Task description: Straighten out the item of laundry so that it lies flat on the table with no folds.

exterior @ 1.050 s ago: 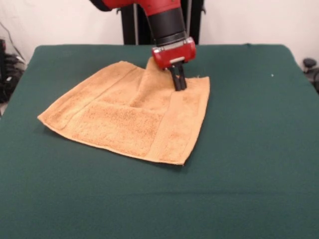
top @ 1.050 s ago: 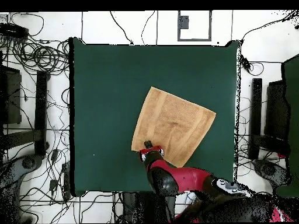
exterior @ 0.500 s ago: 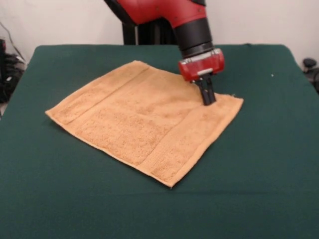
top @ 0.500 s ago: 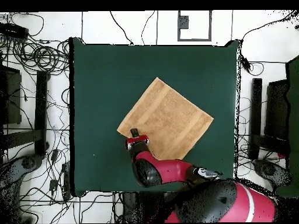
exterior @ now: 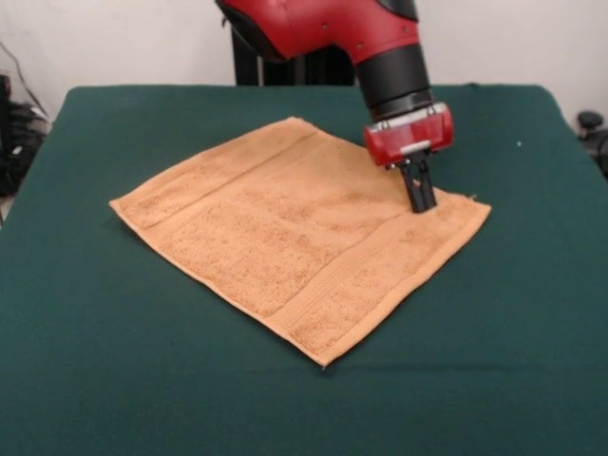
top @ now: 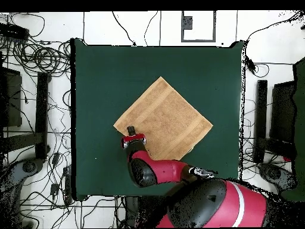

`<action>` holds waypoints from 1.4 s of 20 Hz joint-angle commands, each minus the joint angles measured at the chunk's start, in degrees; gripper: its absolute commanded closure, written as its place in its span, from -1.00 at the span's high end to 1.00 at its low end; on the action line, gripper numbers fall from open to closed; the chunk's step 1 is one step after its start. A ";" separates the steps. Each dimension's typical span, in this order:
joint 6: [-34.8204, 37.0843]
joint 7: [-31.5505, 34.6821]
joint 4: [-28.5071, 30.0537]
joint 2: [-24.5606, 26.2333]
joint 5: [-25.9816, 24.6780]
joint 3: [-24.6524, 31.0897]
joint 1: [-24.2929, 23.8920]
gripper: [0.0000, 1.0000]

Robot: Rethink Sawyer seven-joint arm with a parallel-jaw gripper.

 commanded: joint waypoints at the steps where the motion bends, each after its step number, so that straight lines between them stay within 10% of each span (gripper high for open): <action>1: 8.34 13.03 -6.48 2.95 4.96 6.17 3.01 -1.00; 15: 32.82 7.99 -0.47 -11.60 9.22 5.95 0.10 -1.00; 28: 38.57 8.05 -1.19 -13.35 7.77 5.78 0.15 -1.00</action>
